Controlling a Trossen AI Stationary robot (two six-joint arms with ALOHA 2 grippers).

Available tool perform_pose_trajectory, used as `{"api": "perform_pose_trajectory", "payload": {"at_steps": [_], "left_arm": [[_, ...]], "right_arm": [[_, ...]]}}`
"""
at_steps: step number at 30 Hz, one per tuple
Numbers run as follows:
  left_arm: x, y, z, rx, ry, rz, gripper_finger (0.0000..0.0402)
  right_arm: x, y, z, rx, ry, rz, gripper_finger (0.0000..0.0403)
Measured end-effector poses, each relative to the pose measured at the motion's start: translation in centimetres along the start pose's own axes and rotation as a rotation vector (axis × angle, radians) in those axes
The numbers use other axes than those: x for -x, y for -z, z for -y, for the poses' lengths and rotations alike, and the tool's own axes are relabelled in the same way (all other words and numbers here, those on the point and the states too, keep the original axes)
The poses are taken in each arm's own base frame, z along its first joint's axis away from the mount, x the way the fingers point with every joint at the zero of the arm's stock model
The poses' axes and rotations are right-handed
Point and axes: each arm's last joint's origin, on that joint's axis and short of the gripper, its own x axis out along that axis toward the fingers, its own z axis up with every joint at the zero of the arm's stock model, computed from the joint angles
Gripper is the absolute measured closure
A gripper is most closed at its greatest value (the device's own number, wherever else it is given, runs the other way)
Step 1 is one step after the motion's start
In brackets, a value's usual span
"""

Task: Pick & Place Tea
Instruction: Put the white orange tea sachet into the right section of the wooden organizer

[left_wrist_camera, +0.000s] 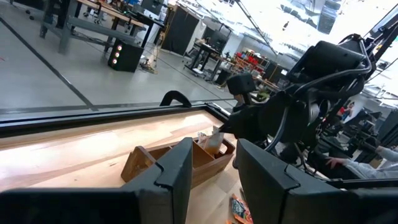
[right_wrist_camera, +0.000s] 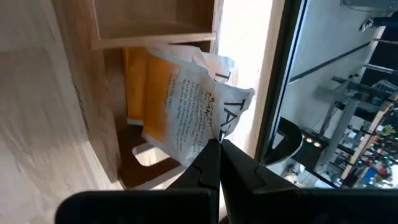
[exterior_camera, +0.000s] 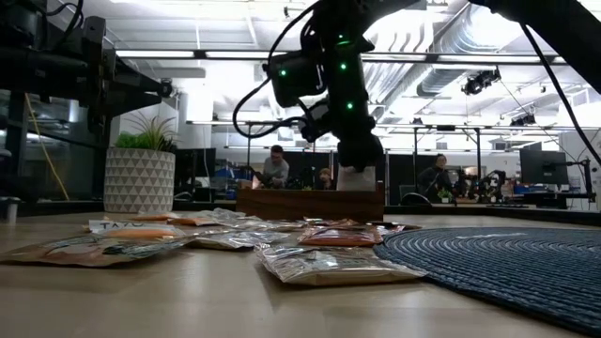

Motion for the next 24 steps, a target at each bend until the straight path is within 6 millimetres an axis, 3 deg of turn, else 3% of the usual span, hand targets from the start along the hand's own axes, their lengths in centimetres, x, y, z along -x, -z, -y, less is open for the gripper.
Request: {"api": "perform_pose_trajectory", "payload": {"at_steps": [10,24], "left_arm": [[0.00,0.00,0.00,0.000,0.000,0.000,0.0278],[0.00,-0.01,0.00,0.000,0.000,0.000,0.0278]], "right_arm": [[-0.08,-0.11,-0.41,-0.010,-0.112,0.007,0.0378],[-0.08,-0.11,-0.45,-0.015,-0.127,0.007,0.0233]]}}
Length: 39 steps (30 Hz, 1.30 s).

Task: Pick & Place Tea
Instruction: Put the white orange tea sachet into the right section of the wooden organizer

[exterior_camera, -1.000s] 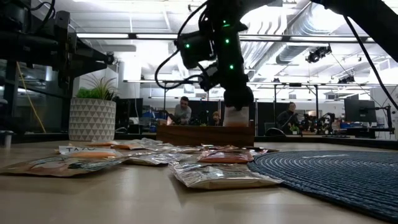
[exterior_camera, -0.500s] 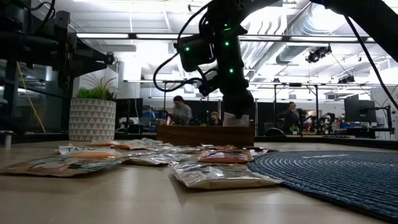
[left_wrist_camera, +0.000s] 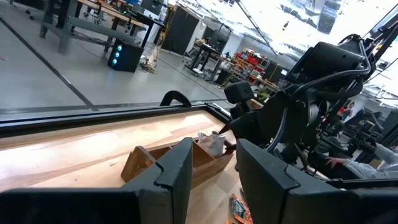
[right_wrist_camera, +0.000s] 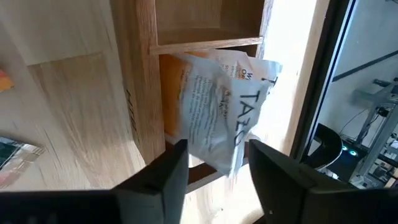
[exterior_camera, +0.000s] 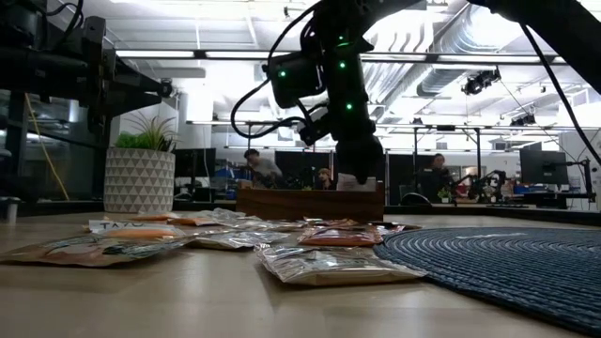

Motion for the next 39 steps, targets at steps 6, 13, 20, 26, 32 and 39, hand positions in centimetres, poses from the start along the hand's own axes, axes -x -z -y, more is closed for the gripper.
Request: {"api": "perform_pose_trajectory", "payload": {"at_steps": [6,13,20,26,32,39], "left_arm": [[0.0,0.0,0.0,0.000,0.000,0.000,0.0278],[0.0,0.0,0.0,0.000,0.000,0.000,0.0278],[0.0,0.0,0.0,-0.001,0.000,0.000,0.0278],[0.0,0.0,0.0,0.000,0.000,0.000,0.0278],[0.0,0.0,0.0,-0.001,0.000,-0.001,0.0278],[0.0,0.0,0.0,0.000,0.002,-0.001,0.0278]], "right_arm": [[1.2,0.6,1.2,-0.025,0.038,0.032,0.0204],[4.1,2.0,2.8,-0.034,-0.007,0.128,0.0202],[7.3,1.3,0.6,0.041,-0.298,0.366,0.0199],[8.9,0.7,-1.6,0.169,-0.379,0.493,0.0198],[10.0,-1.2,-2.8,0.217,-0.448,0.544,0.0198],[10.6,-4.7,-4.3,0.264,-0.547,0.579,0.0198]]}}
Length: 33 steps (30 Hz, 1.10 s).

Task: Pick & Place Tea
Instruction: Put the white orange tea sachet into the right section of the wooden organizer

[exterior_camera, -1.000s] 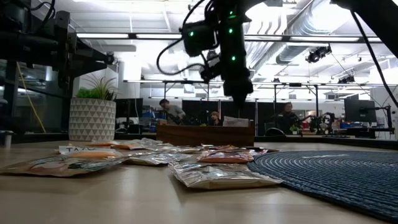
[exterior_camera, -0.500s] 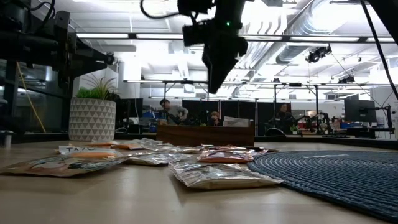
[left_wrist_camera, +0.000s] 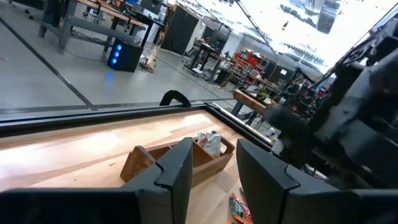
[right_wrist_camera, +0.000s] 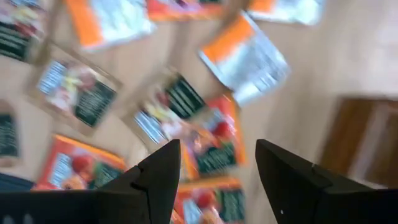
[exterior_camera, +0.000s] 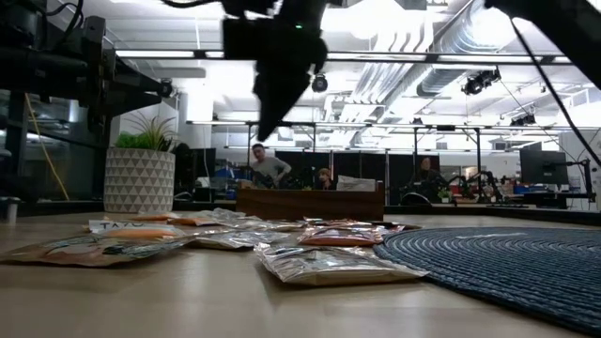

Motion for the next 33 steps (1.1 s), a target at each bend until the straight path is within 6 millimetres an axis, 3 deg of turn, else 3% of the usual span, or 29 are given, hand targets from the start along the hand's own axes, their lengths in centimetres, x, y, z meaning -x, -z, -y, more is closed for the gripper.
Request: {"api": "perform_pose_trajectory", "payload": {"at_steps": [5,12,19,24,33], "left_arm": [[0.0,0.0,0.0,0.000,0.000,0.000,0.0278],[0.0,0.0,0.0,0.000,0.003,-0.002,0.0278],[0.0,0.0,0.0,0.000,0.003,-0.002,0.0278],[0.0,0.0,0.0,0.000,0.003,-0.001,0.0278],[0.0,0.0,0.0,0.000,0.003,-0.001,0.0278]], "right_arm": [[-2.0,-1.6,-0.5,0.031,-0.048,-0.015,0.0198],[-3.6,-1.6,0.1,-0.011,0.033,-0.018,0.0199],[-3.5,-1.1,2.7,-0.352,0.093,0.001,0.0199],[-3.5,-0.9,3.8,-0.628,0.001,0.026,0.0199],[-6.2,-0.5,5.5,-0.848,-0.071,0.014,0.0199]]}}
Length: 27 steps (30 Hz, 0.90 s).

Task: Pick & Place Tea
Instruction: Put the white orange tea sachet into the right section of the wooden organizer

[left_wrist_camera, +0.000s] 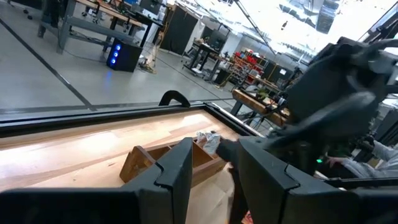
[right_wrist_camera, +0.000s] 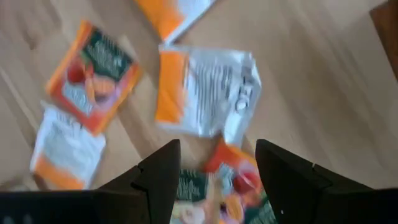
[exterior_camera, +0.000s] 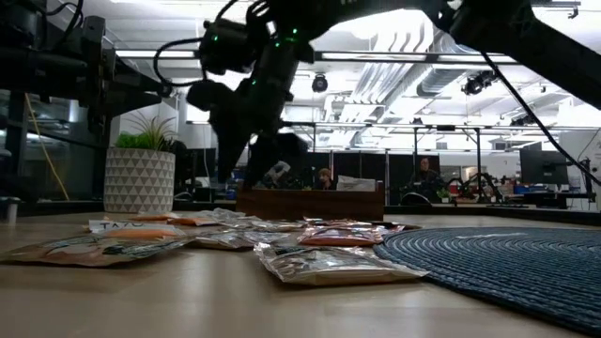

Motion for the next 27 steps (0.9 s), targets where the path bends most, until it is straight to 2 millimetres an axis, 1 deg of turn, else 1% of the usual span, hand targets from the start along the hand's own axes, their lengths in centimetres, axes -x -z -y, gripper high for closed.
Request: {"api": "perform_pose_trajectory", "payload": {"at_steps": [9,15,27], "left_arm": [[0.0,0.0,0.0,0.000,-0.001,0.001,0.0278],[0.0,0.0,0.0,0.000,0.001,0.000,0.0278],[0.0,0.0,0.0,0.000,0.014,-0.007,0.0278]], "right_arm": [[-1.0,-0.7,1.3,-0.131,0.022,0.015,0.0199],[-2.3,-0.5,1.6,-0.137,0.032,-0.013,0.0199],[-3.1,-0.5,1.7,-0.144,0.036,-0.023,0.0199]]}}
